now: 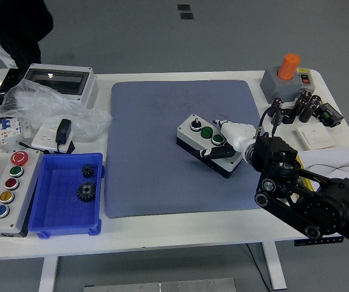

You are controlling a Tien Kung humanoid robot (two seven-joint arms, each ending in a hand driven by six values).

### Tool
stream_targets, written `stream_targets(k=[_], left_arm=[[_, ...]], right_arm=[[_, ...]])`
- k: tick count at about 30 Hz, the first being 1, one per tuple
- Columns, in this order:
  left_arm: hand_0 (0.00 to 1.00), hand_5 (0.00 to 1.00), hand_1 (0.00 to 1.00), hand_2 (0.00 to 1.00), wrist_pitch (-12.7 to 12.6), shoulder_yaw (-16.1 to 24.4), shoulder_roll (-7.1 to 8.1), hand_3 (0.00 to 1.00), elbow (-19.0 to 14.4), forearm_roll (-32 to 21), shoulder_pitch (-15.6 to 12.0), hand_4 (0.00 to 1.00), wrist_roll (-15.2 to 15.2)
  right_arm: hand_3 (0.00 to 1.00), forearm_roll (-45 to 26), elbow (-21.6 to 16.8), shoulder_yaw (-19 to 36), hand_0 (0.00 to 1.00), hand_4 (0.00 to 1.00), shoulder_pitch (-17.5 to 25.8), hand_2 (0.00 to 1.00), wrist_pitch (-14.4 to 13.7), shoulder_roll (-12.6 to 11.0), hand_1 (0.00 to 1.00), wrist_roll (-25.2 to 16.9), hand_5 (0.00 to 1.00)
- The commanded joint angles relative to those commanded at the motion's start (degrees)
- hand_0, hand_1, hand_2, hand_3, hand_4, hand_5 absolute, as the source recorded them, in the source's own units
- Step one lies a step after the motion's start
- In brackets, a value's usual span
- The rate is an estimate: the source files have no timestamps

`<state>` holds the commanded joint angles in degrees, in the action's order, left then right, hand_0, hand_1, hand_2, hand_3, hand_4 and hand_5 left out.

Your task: Pick up the button,place it on the desk,press the button,press the button

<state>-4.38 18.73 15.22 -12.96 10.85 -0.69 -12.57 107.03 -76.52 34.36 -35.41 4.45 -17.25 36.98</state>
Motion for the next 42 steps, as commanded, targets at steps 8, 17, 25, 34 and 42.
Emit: stream_targets(k=[8, 17, 25, 34, 42], left_arm=[[0.686, 0.392, 0.725, 0.664, -0.4, -0.2, -0.06, 0.672, 0.0, -0.1, 0.0, 0.682, 0.3], [0.687, 0.391, 0.725, 0.665, -0.6, -0.4, -0.10, 0.672, 0.0, -0.2, 0.0, 0.679, 0.6], [0.688, 0.392, 0.725, 0.665, -0.8, -0.4, -0.14, 0.672, 0.0, -0.2, -0.1, 0.678, 0.9], [0.688, 0.398, 0.726, 0.668, -1.2, -0.3, -0.20, 0.672, 0.0, -0.1, -0.1, 0.678, 1.2], [0.689, 0.400, 0.726, 0.669, -1.4, -0.1, -0.31, 0.673, 0.0, 0.2, -0.1, 0.679, 1.4]], right_arm=[[0.998, 0.2, 0.0, -0.8, 0.439, 0.998, -0.1, 0.893, -1.4, -0.2, 0.767, 0.0, 0.591], [0.998, -0.1, 0.0, -2.2, 0.369, 0.959, -0.5, 0.742, -1.8, -0.4, 0.705, 0.0, 0.480], [0.840, 0.9, 0.0, -3.0, 0.300, 0.854, -0.6, 0.653, -3.2, -0.4, 0.638, 0.0, 0.414], [0.546, 2.0, 0.0, -3.6, 0.238, 0.686, -0.7, 0.511, -5.0, -0.5, 0.522, 0.0, 0.292], [0.411, 2.6, -1.0, -6.0, 0.221, 0.639, -1.8, 0.456, -8.6, -2.2, 0.485, -1.8, 0.259]])
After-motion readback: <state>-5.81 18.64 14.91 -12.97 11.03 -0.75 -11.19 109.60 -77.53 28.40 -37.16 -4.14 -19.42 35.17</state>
